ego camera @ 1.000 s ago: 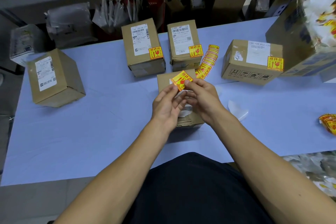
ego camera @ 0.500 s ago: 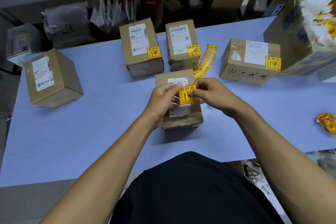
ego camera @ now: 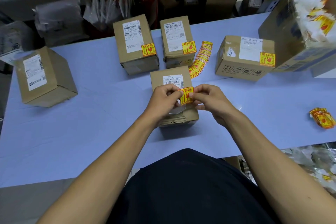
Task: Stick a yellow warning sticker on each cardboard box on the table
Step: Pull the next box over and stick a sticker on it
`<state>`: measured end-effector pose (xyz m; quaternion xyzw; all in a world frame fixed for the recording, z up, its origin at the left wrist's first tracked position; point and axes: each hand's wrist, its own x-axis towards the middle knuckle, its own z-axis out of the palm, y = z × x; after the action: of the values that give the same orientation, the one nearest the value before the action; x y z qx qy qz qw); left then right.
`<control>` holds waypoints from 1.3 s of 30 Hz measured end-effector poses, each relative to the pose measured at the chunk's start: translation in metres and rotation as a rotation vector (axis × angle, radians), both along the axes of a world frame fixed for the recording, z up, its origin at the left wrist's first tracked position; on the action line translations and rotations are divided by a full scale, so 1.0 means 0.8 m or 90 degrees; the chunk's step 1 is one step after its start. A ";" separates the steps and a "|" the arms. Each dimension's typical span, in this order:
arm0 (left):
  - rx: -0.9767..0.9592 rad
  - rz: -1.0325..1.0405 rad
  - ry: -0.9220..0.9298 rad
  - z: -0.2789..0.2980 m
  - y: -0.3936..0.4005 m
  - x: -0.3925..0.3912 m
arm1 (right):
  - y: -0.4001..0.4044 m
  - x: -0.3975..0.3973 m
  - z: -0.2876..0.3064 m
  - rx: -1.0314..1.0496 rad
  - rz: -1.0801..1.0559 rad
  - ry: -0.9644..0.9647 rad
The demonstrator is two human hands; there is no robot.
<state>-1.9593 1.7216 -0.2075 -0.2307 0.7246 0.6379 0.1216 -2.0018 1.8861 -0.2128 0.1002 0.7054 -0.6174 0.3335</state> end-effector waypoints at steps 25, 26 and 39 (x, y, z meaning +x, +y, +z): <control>-0.423 -0.287 -0.013 -0.017 0.013 0.001 | 0.017 0.045 -0.033 0.244 -0.009 0.097; -0.424 -0.293 -0.013 -0.017 0.013 0.001 | 0.019 0.045 -0.033 0.239 -0.012 0.090; -0.517 -0.368 0.011 -0.017 0.019 -0.001 | 0.019 0.036 -0.030 0.346 0.063 0.144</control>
<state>-1.9601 1.7365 -0.2212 -0.0439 0.9497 0.2465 0.1880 -1.9727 1.9015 -0.2368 0.0818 0.8817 -0.3959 0.2435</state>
